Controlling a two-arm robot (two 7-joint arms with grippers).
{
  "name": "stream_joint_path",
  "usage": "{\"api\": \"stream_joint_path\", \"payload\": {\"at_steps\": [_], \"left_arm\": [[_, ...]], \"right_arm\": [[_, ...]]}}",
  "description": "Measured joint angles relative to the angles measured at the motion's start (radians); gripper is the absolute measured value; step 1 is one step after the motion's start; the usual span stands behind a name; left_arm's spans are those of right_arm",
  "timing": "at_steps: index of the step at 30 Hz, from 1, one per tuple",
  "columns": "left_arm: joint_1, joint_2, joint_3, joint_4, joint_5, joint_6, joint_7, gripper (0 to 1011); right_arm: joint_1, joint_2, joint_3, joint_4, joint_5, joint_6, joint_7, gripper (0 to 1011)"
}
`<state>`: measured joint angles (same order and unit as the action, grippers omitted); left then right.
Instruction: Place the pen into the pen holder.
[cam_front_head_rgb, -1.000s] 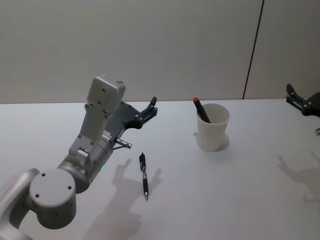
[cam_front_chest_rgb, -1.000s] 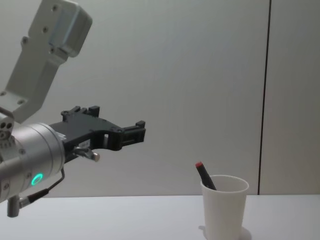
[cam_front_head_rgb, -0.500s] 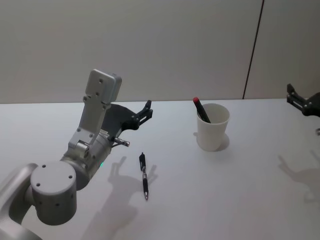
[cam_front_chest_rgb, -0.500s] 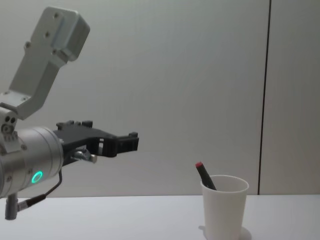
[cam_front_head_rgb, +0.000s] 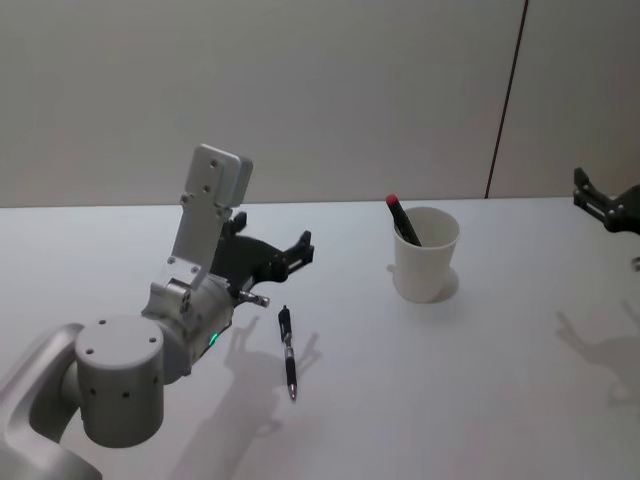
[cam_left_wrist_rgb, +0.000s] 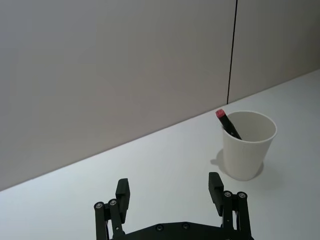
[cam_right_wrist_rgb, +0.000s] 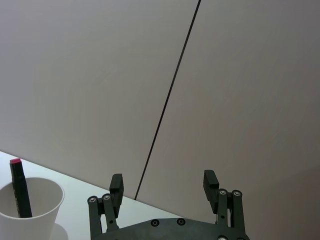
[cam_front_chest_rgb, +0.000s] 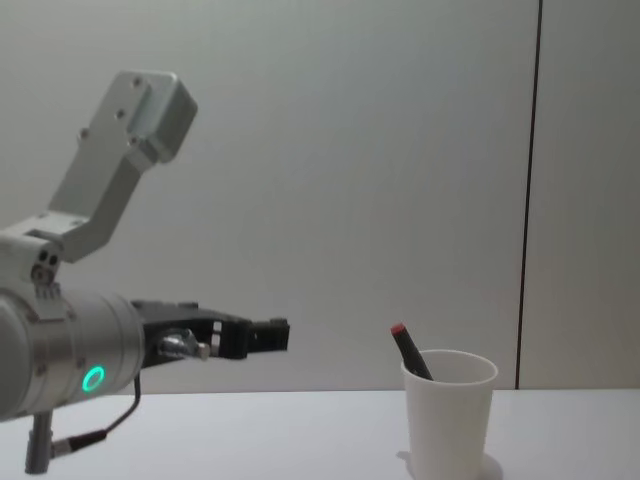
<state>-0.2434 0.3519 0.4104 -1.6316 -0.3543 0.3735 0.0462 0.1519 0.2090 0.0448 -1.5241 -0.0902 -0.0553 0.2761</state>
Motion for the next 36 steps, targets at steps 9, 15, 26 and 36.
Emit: {"api": "stream_joint_path", "payload": {"at_steps": [9, 15, 26, 36], "left_arm": [[0.007, -0.022, 0.007, 0.003, -0.036, 0.092, 0.037, 1004], [0.018, -0.037, 0.013, 0.001, -0.062, 0.144, 0.085, 1004], [0.037, -0.065, 0.023, 0.02, -0.099, 0.192, 0.163, 1004], [0.037, -0.091, 0.028, 0.067, -0.103, 0.207, 0.194, 1004]], "right_arm": [[0.0, 0.0, 0.0, 0.0, 0.0, 0.0, 0.0, 1002], [0.0, 0.0, 0.0, 0.0, 0.0, 0.0, 0.0, 1002], [0.0, 0.0, 0.0, 0.0, 0.0, 0.0, 0.0, 1002], [0.0, 0.0, 0.0, 0.0, 0.0, 0.0, 0.0, 1002]]}}
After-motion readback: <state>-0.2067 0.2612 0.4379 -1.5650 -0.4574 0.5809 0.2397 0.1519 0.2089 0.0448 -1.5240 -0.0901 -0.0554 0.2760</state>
